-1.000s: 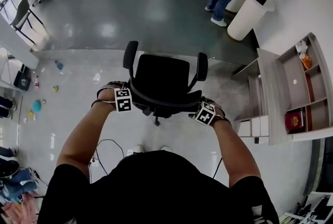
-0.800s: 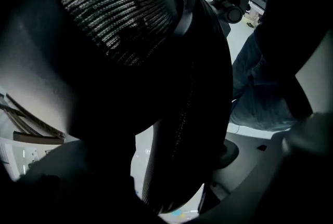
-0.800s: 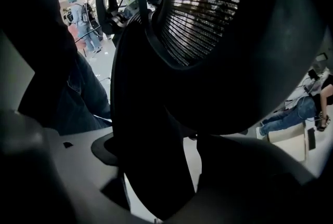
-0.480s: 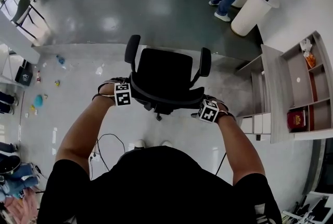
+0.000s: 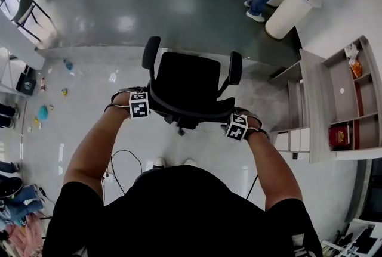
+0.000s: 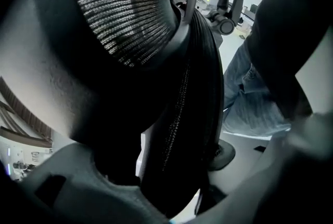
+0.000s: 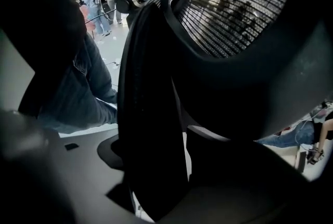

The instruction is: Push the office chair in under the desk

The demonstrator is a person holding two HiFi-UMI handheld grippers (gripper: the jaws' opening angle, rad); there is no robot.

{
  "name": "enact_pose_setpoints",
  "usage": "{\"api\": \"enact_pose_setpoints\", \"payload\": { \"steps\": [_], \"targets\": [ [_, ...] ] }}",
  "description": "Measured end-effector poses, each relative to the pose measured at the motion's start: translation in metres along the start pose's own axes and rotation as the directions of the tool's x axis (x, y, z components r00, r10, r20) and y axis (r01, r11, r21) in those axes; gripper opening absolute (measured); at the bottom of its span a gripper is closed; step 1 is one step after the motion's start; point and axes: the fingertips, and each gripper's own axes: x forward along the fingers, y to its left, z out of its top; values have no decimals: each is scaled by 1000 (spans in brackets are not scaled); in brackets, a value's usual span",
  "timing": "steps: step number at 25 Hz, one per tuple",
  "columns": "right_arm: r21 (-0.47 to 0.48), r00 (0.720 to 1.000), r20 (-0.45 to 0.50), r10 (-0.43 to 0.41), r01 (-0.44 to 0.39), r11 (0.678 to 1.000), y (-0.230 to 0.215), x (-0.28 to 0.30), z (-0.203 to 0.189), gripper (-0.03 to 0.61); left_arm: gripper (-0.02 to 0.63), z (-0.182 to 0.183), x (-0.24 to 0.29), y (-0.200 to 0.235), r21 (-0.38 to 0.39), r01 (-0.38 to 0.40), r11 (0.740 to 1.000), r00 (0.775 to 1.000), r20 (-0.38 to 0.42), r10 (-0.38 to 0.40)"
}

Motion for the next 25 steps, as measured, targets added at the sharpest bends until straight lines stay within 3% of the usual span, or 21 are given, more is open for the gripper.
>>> {"api": "enact_pose_setpoints", "payload": {
  "steps": [6,25],
  "targets": [
    [1,999,-16,31,-31,1000,2,0,-2,270,255,0,1,5,26,-67,997,998,5,67],
    [33,995,-56,79,-77,996,14,3,-4,270,207,-8,3,-1,81,-59,995,997,-36,62]
  ]
}}
